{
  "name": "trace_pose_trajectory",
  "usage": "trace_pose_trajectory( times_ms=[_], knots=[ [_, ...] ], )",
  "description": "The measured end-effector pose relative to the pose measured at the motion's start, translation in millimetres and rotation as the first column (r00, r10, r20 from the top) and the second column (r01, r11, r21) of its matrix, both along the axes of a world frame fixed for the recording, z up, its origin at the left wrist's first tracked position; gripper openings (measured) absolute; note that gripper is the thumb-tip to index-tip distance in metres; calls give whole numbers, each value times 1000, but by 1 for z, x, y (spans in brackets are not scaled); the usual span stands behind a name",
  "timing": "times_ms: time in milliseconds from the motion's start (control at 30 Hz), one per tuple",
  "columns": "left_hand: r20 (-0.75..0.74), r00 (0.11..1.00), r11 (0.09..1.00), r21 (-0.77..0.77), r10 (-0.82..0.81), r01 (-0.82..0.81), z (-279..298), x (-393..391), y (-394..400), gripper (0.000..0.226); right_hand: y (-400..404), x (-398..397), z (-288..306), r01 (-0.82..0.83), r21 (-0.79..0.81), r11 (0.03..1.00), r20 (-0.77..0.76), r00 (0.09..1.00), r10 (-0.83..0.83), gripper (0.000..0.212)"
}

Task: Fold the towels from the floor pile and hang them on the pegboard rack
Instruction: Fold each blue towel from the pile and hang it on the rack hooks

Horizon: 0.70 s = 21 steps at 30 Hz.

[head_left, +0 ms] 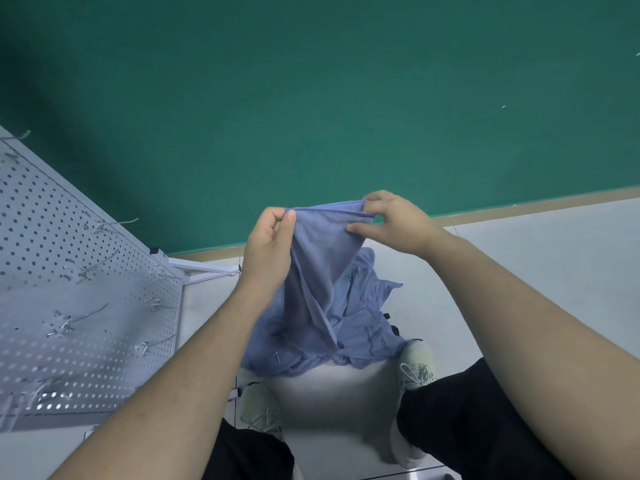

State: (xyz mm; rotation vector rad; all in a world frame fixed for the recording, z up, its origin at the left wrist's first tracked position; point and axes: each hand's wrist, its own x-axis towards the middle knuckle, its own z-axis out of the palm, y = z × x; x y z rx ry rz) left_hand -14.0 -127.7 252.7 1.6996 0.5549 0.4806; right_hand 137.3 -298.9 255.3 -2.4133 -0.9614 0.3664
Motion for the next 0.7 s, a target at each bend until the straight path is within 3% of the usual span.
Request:
trace_pose_trajectory(
  times_ms=[133,300,400,700],
  knots=[
    [-21,998,989,140,57,-54,6,-3,6,22,-9,-2,15,-103,139,985,71,993,94,36],
    [-4,1000,931,364,5,-3,27,-8,18,19,-22,-10,48,-151,41,988,171,975,142,37],
    [6,1000,873,488,-16,12,50,-12,27,20,-30,-11,78,-243,-18,970,257,936,240,22],
    [31,999,886,464,-15,-1,146,-21,35,21,-30,-31,193,-502,31,864,641,674,368,24]
  ],
)
